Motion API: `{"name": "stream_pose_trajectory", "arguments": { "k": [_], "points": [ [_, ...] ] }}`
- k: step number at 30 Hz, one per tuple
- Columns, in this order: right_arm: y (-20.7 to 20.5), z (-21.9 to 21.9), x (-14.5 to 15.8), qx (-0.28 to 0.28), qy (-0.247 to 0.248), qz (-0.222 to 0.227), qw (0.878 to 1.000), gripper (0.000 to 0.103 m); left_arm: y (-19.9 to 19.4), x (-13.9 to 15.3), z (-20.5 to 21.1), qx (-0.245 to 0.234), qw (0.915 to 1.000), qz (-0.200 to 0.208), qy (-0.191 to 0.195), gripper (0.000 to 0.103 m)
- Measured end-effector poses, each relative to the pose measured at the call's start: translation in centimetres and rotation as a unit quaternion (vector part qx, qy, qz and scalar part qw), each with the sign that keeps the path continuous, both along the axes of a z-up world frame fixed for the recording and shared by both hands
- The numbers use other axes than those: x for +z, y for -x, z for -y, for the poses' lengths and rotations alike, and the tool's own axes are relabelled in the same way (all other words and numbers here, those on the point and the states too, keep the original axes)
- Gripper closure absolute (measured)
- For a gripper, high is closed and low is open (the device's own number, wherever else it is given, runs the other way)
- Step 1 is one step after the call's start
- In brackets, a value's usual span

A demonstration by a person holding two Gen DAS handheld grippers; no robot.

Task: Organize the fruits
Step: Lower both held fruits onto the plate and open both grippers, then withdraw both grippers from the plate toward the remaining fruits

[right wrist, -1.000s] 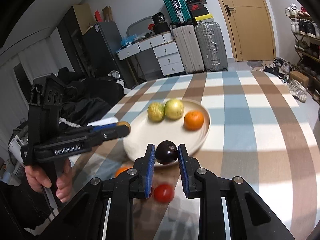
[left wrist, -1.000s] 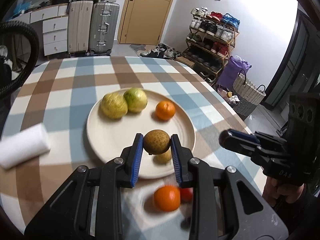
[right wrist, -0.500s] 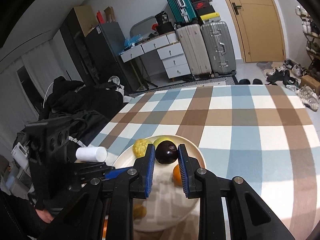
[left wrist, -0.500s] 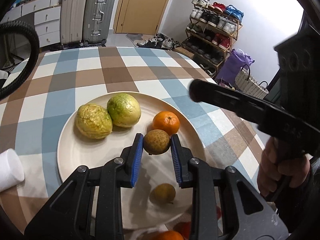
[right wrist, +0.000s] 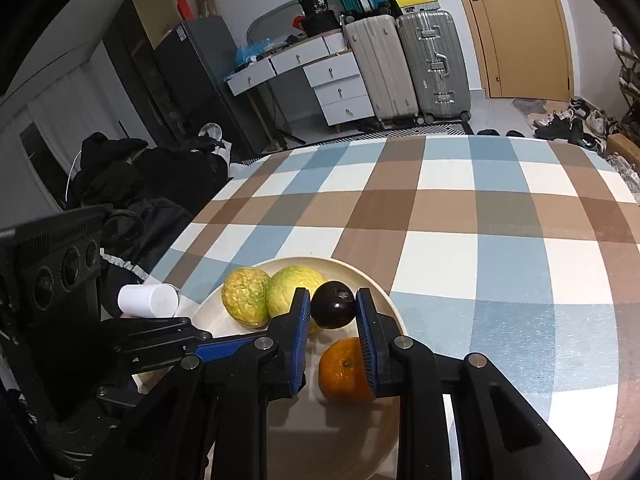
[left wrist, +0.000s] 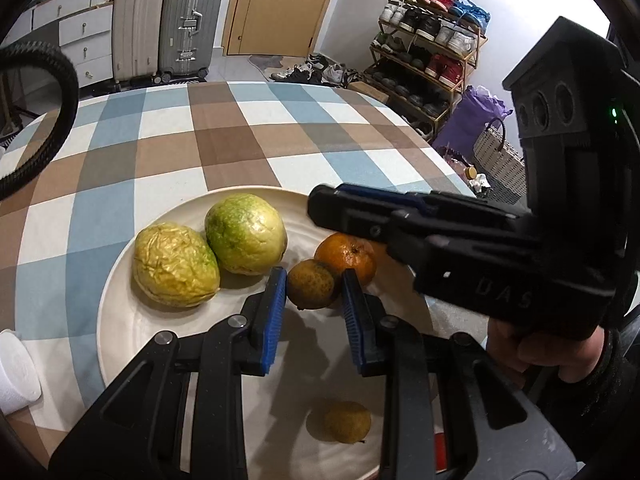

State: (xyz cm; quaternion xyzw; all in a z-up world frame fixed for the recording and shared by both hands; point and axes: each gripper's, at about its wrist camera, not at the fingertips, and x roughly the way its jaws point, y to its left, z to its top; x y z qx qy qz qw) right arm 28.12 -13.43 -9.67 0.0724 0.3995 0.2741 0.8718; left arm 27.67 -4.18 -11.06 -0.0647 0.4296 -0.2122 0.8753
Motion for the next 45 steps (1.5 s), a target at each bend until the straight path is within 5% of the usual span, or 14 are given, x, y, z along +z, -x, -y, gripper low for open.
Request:
{"name": "stream_pose_trajectory", "arguments": {
  "k": [10, 28, 32, 39, 45],
  "points": [
    [-0.3, -0.4, -0.4, -0.007, 0.018, 0.001, 1.000, 0.078, -0.1, -0.1, 0.1, -0.008, 0.9999, 0.008, 0.000, 0.078],
    [4.5, 2.6, 4.2, -0.048, -0.013, 0.050, 0.997, 0.049, 3.8, 3.6, -0.6, 0.015, 0.9985, 0.051, -0.015, 0.071],
    [7.4, 3.2, 5.7, -0.054, -0.014, 0.076, 0.996, 0.028, 5.6, 4.9, -0.9, 0.029, 0.9977, 0.059, -0.015, 0.062],
    [12.8, 3.8, 7.7, -0.063, -0.016, 0.113, 0.991, 0.014, 10.0, 7.9, -1.1, 0.052, 0.9938, 0.093, -0.030, 0.029],
    [17.1, 4.0, 8.5, -0.071, -0.018, 0.132, 0.989, 0.004, 13.7, 10.1, -1.6, 0.071, 0.9901, 0.115, -0.036, 0.020]
  ]
}}
